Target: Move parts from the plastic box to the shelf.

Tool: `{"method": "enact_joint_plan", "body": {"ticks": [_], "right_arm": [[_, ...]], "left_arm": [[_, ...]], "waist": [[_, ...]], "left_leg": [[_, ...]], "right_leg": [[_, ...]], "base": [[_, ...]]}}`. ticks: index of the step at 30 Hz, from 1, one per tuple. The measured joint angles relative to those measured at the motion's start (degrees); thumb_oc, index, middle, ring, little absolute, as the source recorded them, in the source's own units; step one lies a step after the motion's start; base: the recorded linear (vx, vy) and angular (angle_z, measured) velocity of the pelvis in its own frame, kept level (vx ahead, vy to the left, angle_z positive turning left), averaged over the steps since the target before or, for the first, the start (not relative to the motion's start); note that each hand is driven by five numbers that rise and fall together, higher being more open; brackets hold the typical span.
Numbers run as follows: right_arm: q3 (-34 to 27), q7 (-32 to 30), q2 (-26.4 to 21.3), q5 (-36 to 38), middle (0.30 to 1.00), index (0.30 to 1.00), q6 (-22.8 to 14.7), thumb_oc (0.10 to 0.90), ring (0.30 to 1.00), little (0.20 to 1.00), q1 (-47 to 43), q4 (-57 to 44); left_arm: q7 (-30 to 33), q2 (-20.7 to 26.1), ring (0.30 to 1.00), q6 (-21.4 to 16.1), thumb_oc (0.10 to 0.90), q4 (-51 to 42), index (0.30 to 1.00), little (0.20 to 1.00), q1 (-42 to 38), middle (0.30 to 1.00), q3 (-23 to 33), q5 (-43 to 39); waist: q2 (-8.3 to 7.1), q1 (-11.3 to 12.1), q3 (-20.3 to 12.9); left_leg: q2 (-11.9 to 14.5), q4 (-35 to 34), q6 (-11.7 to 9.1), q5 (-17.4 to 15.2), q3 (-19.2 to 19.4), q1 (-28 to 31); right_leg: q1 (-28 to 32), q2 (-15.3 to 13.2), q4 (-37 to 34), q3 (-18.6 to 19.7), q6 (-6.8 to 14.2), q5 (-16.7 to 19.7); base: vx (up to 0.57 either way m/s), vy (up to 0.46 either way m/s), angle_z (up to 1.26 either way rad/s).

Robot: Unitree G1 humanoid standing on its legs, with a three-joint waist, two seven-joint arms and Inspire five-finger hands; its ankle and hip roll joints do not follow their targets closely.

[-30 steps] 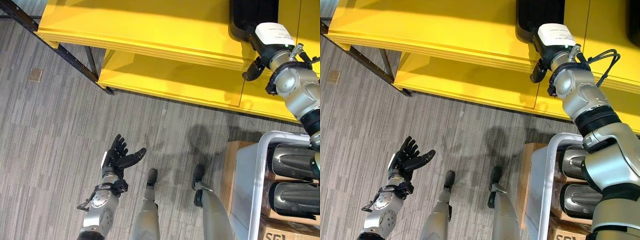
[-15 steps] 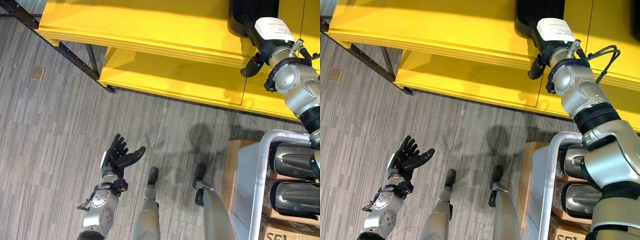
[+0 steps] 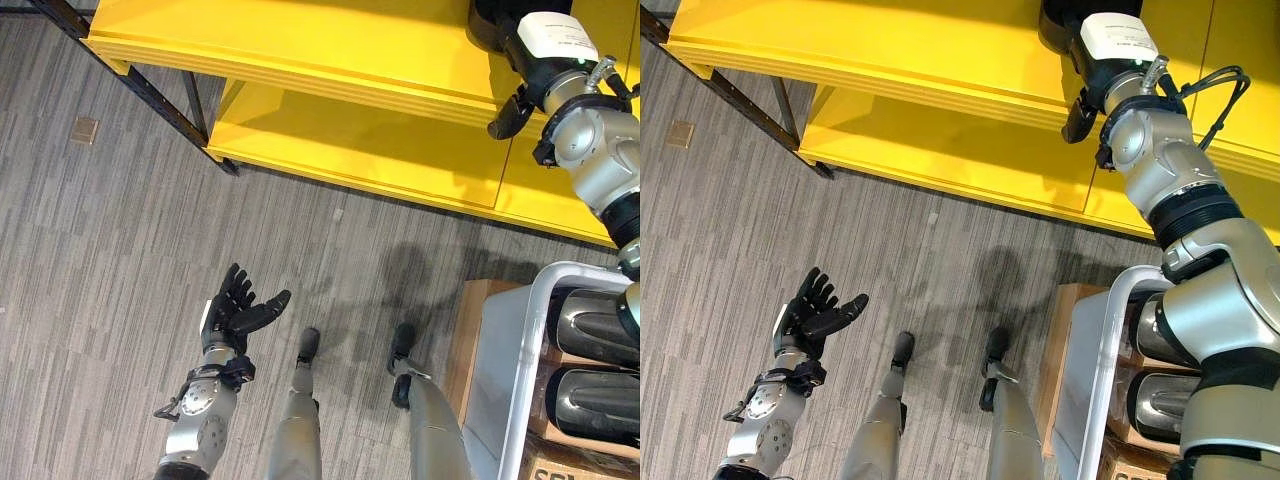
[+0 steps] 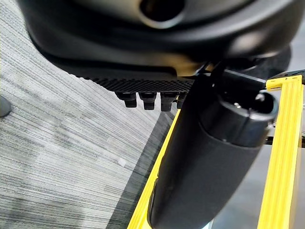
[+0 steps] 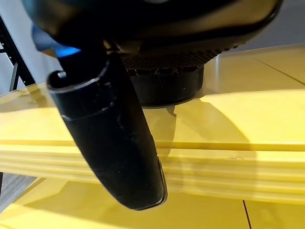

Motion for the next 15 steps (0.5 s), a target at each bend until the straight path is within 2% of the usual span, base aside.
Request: {"method": "enact_joint_plan", "body": {"ticks": [15], "right_arm": [[0.0, 0.0, 0.0, 1.5, 1.000, 1.000, -0.1, 0.900, 1.000, 1.000, -1.3, 0.4]], "left_arm": [[-0.1, 0.2, 1.000, -0.1, 0.900, -0.5, 1.000, 1.000, 0.0, 1.000, 0.0, 0.0]], "waist": [[0.01, 0.0, 0.0]], "left_leg": [[0.0, 0.0, 0.0, 0.3, -0.1, -1.1]], "right_leg": [[-1.8, -0.1, 1.5, 0.0, -0.5, -0.4]], "base": [[0.00, 0.000, 0.00]]}}
